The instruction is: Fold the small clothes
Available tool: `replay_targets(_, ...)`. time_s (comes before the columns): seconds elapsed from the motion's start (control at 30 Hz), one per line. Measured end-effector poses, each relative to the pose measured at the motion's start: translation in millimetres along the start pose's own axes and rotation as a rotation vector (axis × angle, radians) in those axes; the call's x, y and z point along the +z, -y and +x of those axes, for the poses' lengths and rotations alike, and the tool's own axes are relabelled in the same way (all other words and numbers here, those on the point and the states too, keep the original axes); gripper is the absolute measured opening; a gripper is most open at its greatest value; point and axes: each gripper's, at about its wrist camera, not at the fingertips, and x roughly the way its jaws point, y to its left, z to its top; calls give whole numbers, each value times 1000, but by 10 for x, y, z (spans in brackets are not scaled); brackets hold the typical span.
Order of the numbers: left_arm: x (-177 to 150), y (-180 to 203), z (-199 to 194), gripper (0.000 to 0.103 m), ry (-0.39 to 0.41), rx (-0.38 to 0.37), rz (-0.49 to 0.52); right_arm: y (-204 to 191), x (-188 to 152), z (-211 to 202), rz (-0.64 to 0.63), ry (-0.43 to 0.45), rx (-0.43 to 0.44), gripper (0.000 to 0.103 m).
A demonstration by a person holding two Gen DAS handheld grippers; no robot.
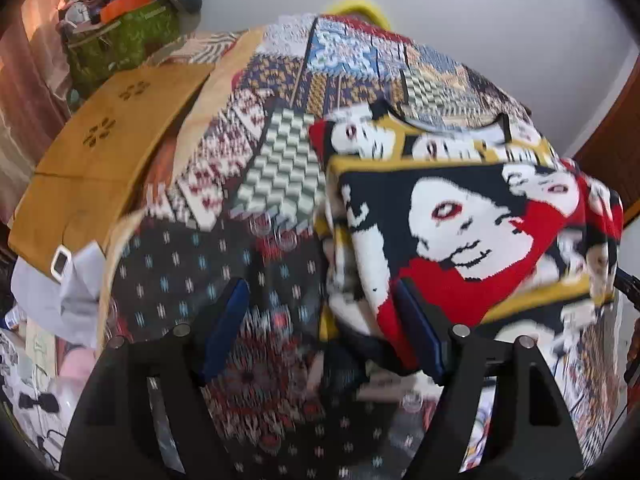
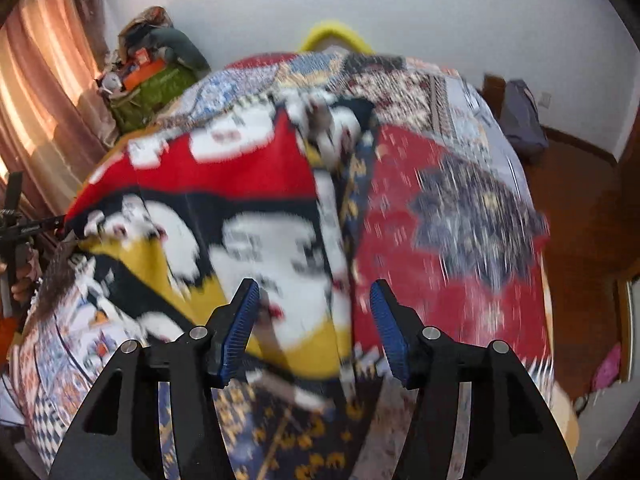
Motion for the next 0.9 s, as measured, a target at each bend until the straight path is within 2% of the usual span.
replay_targets(0.13,-182,20,-32,75,-10,-14,-10,58,-121,32,38,-19,-4,54)
replay_targets(0.3,-290,-63,-275,76,37,-41,-62,-7,-160,4,35,-23,-2,54)
replay_targets(0.4,-369,-144,-371,76,46,-23,-64,-54,-189,-2,28,-18,9,54)
replay_targets(0.53,-446,-215,-201,75,-25,5,-53,-89,-234,54,31,-20,16,53)
replay_targets(0.57,-455,-208,-128,73,-45,1,-54,-110,-239,71,31,-16,9,49)
replay_targets(0.63,-453,-180,-39,68,-57,-27,-63,-126,-225,87,39,-15,9,43)
replay_targets(0.67,-435,-149,14,65,-63,-48,-71,-135,-218,87,45,-15,13,36)
replay_targets(0.7,-419,-117,59,58,-70,-65,-76,-149,-208,84,46,-17,23,33)
replay_targets(0.77,-396,-23,192,36,-105,-82,-80,-181,-197,71,41,-24,28,16)
replay_targets(0.87,-376,113,207,21,-101,-34,-46,-249,-174,1,18,-28,43,11)
replay_targets(0.9,-374,151,157,13,-94,-33,-33,-277,-172,-37,6,-25,51,11)
